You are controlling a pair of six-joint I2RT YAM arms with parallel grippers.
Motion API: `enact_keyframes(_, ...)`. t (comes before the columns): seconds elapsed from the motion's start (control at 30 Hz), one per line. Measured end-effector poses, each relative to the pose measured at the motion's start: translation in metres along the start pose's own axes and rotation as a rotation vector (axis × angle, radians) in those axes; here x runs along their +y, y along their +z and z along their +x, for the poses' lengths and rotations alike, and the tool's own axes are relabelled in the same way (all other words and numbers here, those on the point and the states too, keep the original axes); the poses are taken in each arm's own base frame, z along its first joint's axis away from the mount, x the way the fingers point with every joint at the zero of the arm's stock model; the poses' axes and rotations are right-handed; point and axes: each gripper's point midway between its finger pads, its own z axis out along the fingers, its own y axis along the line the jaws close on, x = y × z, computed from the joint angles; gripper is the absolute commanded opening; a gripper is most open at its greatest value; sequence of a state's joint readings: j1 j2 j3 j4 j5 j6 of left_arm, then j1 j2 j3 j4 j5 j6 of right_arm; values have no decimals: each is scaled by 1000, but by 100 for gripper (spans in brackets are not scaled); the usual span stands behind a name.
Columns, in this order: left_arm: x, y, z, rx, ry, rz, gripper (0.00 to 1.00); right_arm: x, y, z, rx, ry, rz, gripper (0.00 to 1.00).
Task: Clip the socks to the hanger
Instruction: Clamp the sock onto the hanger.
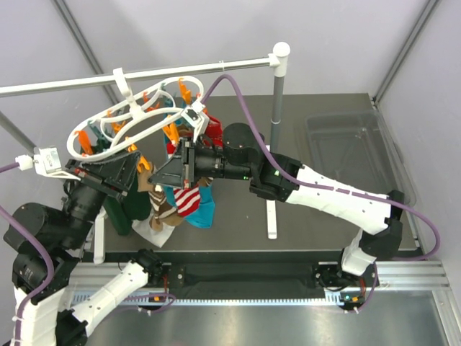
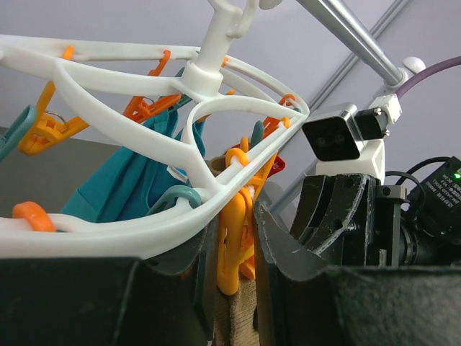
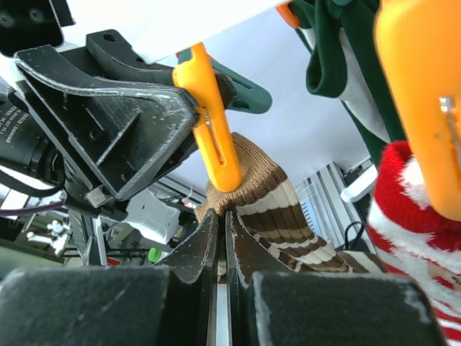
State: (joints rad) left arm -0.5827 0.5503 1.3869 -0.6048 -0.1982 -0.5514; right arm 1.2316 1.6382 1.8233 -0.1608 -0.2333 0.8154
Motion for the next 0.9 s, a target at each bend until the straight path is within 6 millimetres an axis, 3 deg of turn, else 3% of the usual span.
enact_keyframes(0.43,-1,-3,-1,-5,-2,11,0,-13,-1,3,-54,79,-74,0)
enact_keyframes(0.9,-4,-3,-3,-11,-4,23,0,21,-13,-14,-79,159,-247,0)
